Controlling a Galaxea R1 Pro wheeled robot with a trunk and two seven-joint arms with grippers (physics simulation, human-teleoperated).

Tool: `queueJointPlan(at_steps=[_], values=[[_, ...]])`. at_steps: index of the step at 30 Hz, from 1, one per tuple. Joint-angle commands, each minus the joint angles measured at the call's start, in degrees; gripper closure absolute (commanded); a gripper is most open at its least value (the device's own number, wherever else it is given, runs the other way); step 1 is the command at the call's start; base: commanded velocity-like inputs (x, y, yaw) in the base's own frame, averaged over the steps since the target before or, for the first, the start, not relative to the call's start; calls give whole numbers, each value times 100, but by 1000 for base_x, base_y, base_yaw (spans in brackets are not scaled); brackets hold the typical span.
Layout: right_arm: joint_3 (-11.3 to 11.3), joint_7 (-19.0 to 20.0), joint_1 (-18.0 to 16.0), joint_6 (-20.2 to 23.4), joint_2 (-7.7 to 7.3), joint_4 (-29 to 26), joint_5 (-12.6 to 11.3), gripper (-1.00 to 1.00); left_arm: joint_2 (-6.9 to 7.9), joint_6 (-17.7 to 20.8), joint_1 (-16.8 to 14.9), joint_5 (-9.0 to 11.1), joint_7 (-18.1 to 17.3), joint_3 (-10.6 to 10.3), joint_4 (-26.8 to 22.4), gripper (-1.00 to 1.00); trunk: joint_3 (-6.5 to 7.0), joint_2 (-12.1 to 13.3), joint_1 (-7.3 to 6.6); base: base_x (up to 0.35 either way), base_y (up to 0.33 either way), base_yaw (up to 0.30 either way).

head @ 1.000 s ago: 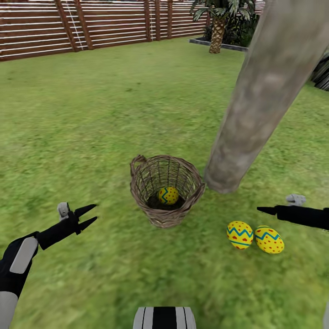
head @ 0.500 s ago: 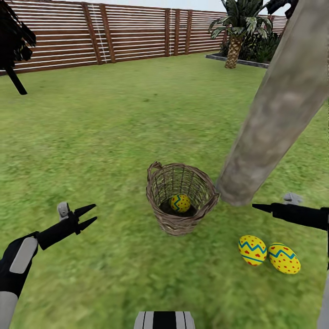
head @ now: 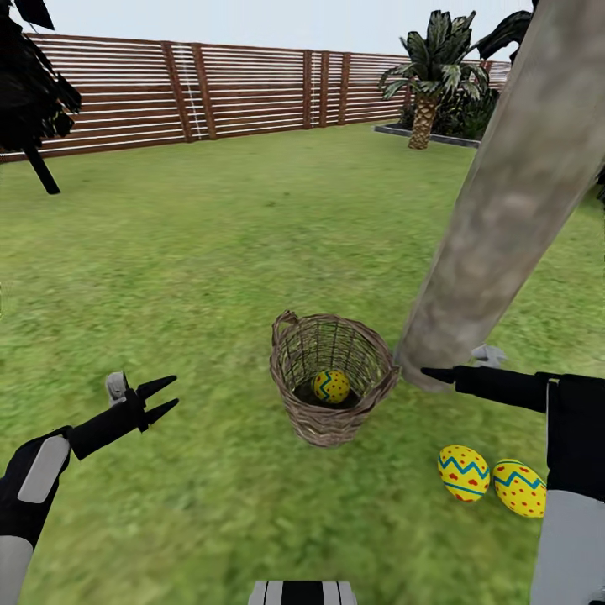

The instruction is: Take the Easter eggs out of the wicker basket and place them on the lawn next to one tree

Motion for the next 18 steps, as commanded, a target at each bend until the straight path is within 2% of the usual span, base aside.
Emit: queueJointPlan(at_steps=[1, 4, 11, 18], values=[[4, 56, -7, 37, 27, -9, 59, -100, -1, 20, -3, -17, -23, 7, 2, -100, 18, 0, -3, 0, 0, 0], [34, 54, -8, 36, 80, -15, 68, -100, -1, 20, -3, -17, -22, 7, 2, -100, 85, 4, -11, 0, 0, 0], [48, 53, -8, 36, 101, -16, 43, -100, 6, 20, -3, -17, -16, 15, -6, -100, 240, 13, -29, -11, 0, 0], [48, 53, -6, 36, 114, -15, 28, -100, 2, 20, -3, -17, -15, 16, 1, -100, 395, 23, -47, -204, 29, 0]])
